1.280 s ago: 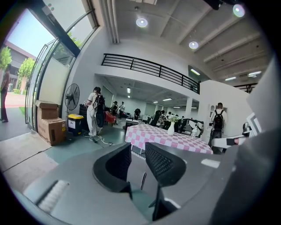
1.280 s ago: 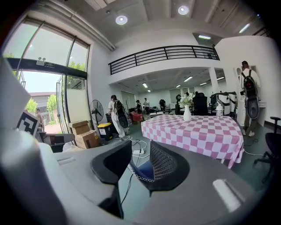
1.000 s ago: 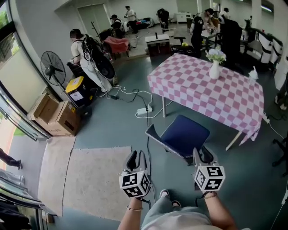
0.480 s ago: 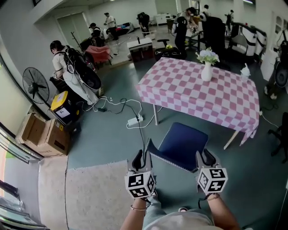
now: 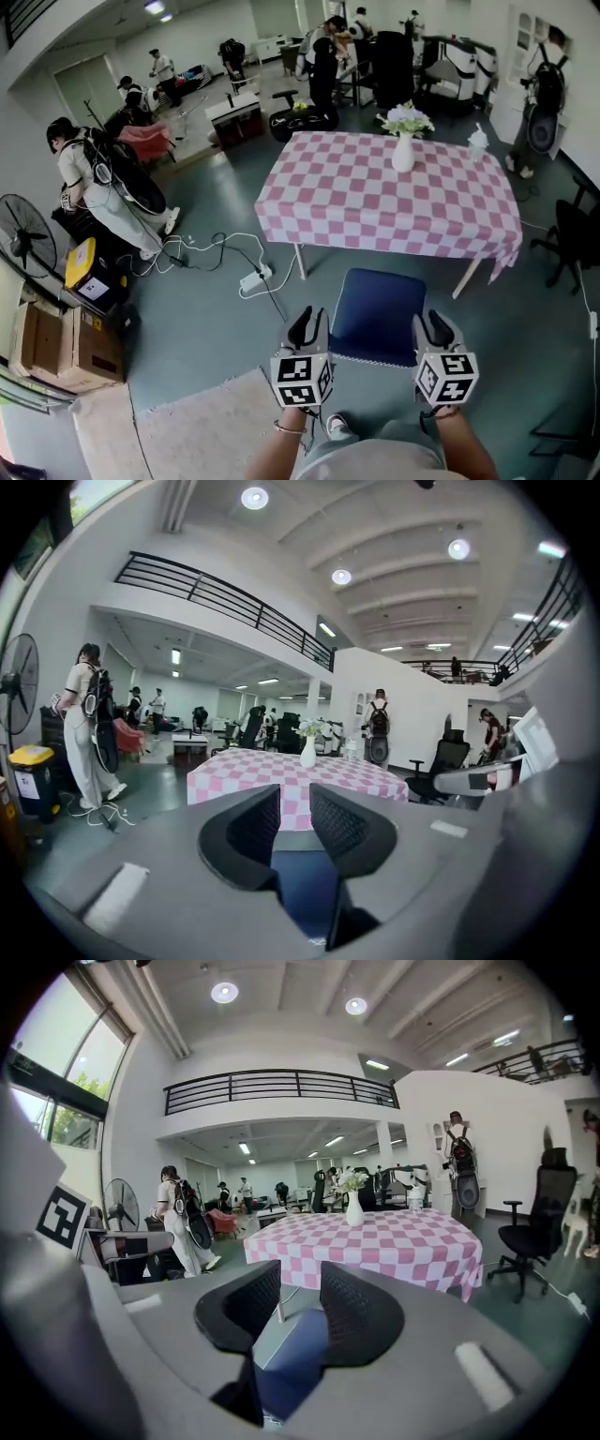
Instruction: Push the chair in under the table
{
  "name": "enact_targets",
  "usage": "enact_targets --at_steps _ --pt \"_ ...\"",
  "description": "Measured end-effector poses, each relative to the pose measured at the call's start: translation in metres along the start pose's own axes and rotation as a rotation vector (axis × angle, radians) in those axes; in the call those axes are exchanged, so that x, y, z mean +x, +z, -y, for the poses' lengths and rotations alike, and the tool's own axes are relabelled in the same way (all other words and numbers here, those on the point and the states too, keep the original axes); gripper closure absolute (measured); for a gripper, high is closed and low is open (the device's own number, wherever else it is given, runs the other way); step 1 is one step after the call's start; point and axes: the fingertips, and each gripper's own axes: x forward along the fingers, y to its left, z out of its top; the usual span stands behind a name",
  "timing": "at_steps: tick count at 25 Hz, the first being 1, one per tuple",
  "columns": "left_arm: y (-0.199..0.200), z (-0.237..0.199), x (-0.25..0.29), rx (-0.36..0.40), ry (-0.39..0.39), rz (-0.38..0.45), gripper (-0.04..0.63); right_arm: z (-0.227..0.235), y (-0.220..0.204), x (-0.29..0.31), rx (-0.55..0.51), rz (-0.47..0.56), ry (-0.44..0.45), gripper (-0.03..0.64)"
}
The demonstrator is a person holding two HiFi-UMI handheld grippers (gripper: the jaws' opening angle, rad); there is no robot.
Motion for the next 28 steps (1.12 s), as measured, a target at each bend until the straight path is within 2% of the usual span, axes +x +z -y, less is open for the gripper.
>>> enact_targets --at_steps 7,14,18,21,24,28 --pt "-0.01 0.011 0.032 -0.005 -0.126 -0.04 0.497 0.016 -0.005 -0.007 0.036 -0.01 -0.119 0.502" --pt "-0.021 0.034 0.042 0.034 -0.185 -0.085 0.497 0.03 -0.016 -0.004 0.065 -0.024 -0.112 0.501" --pt "-0.035 0.046 0.043 0.08 -0.273 -0.141 0.497 0.028 -0.028 -0.004 0.058 -0.059 -0.04 0.501" --pt "-0.048 0.055 0.044 0.143 -0.351 -0.198 0.497 0.03 -0.036 -0.006 0.054 -0.092 0.01 0.5" --pt "-0.06 0.064 0.039 0.225 -0.429 -0.245 0.497 0.031 -0.045 -0.011 0.044 -0.121 0.058 0.5" --pt "-0.081 0.076 0.028 0.367 -0.576 -0.341 0.497 0.021 -0.061 -0.016 0.014 -0.186 0.199 0.502"
